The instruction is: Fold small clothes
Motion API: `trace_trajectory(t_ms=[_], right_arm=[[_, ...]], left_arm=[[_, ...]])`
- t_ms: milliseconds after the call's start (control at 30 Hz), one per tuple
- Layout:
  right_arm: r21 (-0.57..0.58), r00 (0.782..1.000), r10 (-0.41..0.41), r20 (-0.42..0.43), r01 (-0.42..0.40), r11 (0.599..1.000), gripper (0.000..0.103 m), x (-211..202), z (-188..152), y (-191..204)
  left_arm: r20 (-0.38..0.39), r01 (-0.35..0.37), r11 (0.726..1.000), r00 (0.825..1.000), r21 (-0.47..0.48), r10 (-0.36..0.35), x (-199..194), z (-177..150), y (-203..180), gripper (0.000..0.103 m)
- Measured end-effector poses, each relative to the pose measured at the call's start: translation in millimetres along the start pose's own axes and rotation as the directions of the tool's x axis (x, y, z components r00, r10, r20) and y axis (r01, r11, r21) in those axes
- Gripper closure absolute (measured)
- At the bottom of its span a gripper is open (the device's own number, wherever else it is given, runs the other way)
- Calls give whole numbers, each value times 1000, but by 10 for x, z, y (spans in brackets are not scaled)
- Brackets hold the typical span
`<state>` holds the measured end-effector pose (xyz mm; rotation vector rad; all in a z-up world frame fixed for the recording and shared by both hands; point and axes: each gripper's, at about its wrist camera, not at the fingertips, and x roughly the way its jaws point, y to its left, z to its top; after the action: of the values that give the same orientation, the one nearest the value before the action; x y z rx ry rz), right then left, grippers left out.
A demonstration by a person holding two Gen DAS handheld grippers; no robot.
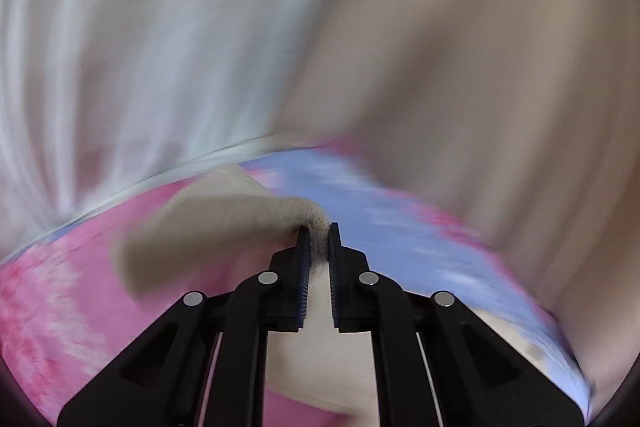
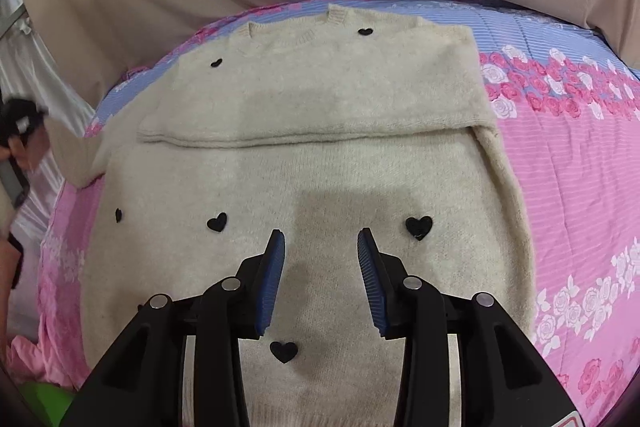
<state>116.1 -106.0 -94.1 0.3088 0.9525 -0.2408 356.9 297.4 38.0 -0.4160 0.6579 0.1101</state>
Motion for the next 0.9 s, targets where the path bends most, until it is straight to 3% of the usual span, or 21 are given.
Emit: trace_trajectory(t_ms=[100, 200, 300, 333, 400, 467, 500, 567, 667, 767, 900], right_arm=[[37, 1000, 4, 17, -5, 999, 66, -84, -13, -141], [71, 999, 0, 34, -3, 998, 65, -165, -49, -312], [101, 999, -10, 33, 6, 995, 63, -208, -116, -506], [113, 1000, -14, 28, 10, 994, 63, -212, -139, -578], [130, 1000, -17, 24, 14, 991, 62, -232, -156, -697], [136, 1000, -5, 30, 1, 991, 62, -254, -137, -767], [141, 999, 10, 32, -14, 990, 61, -245, -102, -794], [148, 998, 52, 33, -57, 987, 60, -180, 42, -840], [156, 991, 124, 41, -129, 979, 59, 32, 392, -854], [189, 981, 187, 51, -193, 963, 58, 353, 803, -825], [255, 978, 209, 24, -208, 944, 57, 886, 1255, -767]], left_arm=[[-26, 226, 961, 974, 161, -224, -421, -347, -1139, 95], [-182, 385, 896, 919, 221, -350, -567, -991, -1878, 95], [-352, 444, 860, 870, 250, -346, -463, -1757, -2308, 86], [-424, 447, 855, 850, 263, -314, -372, -2085, -2406, 77], [-506, 426, 864, 826, 268, -251, -262, -2516, -2414, 71], [-553, 421, 877, 799, 233, -236, -317, -2761, -2227, 65], [-558, 419, 883, 794, 213, -242, -406, -2824, -2093, 61], [-532, 376, 911, 814, 171, -236, -452, -2774, -1810, 42], [-485, 311, 941, 848, 131, -213, -493, -2603, -1469, 41], [-461, 235, 972, 863, 4, -207, -456, -2311, -1010, 41], [-425, 154, 972, 879, -179, -218, -333, -1959, -418, 41]])
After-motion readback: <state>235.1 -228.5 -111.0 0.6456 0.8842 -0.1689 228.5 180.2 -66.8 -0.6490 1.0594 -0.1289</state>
